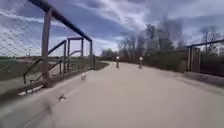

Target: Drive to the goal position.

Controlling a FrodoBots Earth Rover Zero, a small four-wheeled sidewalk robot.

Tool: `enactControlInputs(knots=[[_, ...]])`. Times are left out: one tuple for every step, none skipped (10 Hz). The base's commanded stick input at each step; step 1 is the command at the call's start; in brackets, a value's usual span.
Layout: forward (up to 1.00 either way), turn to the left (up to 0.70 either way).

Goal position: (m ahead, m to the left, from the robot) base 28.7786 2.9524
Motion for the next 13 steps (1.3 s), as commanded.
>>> enactControlInputs(knots=[[1.00,0.01],[1.00,0.01],[1.00,0.01],[1.00,0.01],[1.00,0.01],[1.00,0.01],[1.00,0.01],[1.00,0.01],[1.00,0.01],[1.00,0.00],[1.00,-0.02],[1.00,-0.25],[1.00,-0.28]])
